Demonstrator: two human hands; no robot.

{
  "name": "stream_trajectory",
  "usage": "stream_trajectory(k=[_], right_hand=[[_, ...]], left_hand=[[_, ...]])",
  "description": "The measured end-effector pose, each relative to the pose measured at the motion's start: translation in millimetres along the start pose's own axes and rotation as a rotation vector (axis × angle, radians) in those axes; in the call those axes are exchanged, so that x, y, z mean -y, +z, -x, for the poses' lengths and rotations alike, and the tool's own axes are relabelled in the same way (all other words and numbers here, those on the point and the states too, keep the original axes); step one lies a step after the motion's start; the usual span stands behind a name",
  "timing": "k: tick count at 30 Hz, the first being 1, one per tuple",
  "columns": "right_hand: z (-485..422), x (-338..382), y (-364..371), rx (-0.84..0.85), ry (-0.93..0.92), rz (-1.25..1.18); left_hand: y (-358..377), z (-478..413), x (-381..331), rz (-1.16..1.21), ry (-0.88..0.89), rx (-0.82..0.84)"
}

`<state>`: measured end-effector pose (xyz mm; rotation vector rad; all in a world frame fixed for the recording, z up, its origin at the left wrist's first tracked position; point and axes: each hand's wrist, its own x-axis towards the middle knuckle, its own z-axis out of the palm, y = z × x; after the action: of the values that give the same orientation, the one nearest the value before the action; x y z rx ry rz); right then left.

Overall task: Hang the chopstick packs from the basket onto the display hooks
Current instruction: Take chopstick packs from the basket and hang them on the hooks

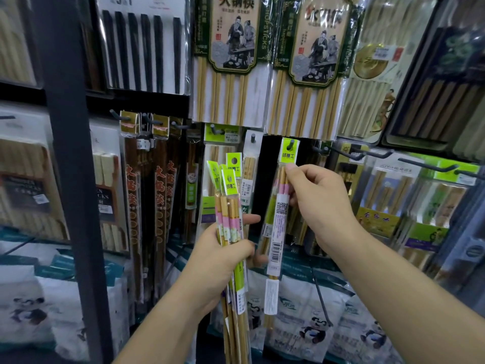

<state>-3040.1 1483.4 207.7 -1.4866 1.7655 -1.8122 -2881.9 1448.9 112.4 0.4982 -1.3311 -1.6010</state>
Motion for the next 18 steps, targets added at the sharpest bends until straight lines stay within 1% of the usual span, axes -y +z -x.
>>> stream_trajectory(k=[3,7,9,13,15,18], right_hand=[[1.5,-6.4,-1.9,-0.021,-0.013,0.055],[6.3,-14.0,-3.1,-0.103,-0.012,0.129],[11.4,-13.7,-1.8,-0.054,-0.030,0.120],[23.0,-0.4,5.4,0.151,-0.090,0.018],[25.0,5.5,8.4,0.189,-0.118,-0.020],[25.2,8.4,11.0,0.212,-0.114,0.000]], left_hand=[[0.4,-0.5,-1.3,-0.022,0.007,-0.027],[-2.1,-1.0,-2.2,-0.051,0.021,-0.061],[-1.0,-0.4,-2.4,-0.066,0.019,-0.059],[3.2,1.6,-3.4,-0.101,0.036,-0.008],[3.9,2.4,-3.2,-0.139,0.063,0.051],[3.1,2.5,-1.5,-0.152,0.046,0.083]])
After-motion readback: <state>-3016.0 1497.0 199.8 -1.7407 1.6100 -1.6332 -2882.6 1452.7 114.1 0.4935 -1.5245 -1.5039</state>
